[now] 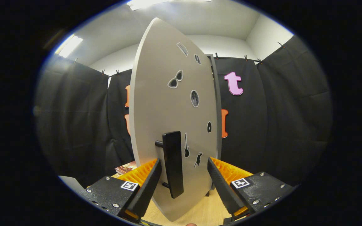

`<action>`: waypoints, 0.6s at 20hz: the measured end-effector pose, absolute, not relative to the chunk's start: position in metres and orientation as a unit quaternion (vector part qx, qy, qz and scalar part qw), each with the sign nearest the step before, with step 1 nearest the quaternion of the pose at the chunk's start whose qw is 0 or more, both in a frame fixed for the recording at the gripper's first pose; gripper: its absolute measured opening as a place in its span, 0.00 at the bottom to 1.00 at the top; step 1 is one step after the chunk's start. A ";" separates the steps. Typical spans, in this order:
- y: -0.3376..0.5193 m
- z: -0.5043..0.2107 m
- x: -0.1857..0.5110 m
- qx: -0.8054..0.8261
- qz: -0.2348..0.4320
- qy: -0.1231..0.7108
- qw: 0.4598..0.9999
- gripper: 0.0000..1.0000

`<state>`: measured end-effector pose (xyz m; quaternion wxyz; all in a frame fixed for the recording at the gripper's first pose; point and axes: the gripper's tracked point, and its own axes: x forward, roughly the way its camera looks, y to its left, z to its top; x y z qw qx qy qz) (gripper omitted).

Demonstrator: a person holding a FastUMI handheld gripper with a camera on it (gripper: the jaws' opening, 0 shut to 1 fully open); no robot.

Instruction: Open the shoe cabinet door, grab the shoes and put them into the shoe cabinet, then close the shoe cabinet door.

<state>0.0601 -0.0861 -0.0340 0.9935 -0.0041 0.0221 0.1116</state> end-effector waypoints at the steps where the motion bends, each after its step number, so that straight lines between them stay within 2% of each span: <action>1: -0.084 -0.034 0.062 -0.007 0.116 0.022 0.993 0.92; 12: 0.003 -0.044 0.111 -0.015 0.166 0.025 0.986 0.94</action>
